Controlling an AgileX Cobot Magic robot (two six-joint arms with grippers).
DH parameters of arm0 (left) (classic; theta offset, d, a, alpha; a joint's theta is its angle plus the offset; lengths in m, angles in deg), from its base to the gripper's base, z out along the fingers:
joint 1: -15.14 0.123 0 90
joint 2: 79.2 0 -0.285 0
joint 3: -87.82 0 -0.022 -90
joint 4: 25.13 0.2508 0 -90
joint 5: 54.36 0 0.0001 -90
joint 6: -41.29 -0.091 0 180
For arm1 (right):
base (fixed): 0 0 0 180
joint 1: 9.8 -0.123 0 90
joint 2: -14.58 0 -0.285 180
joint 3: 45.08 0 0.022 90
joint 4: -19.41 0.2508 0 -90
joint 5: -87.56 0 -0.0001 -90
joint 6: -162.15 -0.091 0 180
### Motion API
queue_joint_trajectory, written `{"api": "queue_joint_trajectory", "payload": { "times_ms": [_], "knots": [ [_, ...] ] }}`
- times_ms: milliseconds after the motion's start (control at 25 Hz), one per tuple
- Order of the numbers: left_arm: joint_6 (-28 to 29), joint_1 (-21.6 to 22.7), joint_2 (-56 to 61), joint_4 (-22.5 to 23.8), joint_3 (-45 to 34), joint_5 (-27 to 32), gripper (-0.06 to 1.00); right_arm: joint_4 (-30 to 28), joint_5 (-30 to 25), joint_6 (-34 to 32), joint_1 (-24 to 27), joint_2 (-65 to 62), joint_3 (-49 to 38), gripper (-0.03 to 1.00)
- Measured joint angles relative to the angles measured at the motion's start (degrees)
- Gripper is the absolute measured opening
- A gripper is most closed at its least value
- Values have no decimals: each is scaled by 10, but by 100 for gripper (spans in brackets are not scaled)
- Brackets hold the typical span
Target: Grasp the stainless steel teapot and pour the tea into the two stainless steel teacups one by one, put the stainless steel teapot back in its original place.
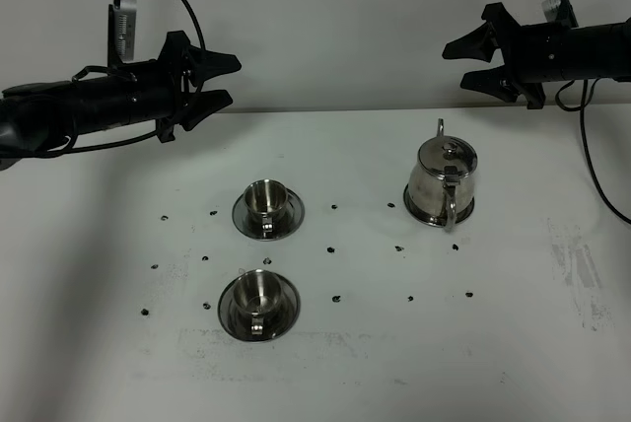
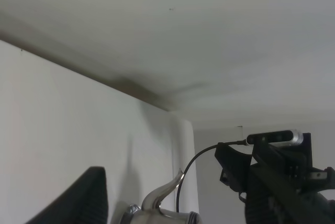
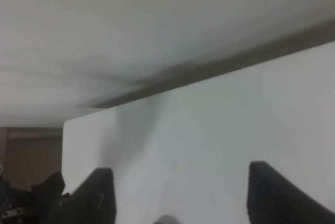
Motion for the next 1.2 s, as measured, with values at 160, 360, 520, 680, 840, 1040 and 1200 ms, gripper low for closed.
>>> {"api": "queue_joint_trajectory", "payload": {
  "times_ms": [160, 360, 520, 680, 840, 1040, 1200],
  "knots": [
    [-1, 0, 0, 0, 0, 0, 58, -5, 1, 0, 0, 0, 0, 53],
    [-32, 0, 0, 17, 0, 2, 58, -25, 3, 24, 0, 0, 4, 53],
    [-109, 0, 1, 27, 0, 5, 55, -46, -1, 94, 0, 0, 45, 51],
    [-225, 0, 23, 46, 0, -19, 51, -99, -2, 116, 0, 0, 110, 49],
    [-336, 0, 76, 101, 1, -66, 50, -157, -7, 141, 0, 0, 177, 49],
    [-365, 0, 127, 245, 1, -88, 50, -224, -22, 151, -5, 0, 204, 48],
    [-292, 0, 156, 415, 1, -90, 50, -323, -37, 148, -20, -7, 200, 48]
  ]
}}
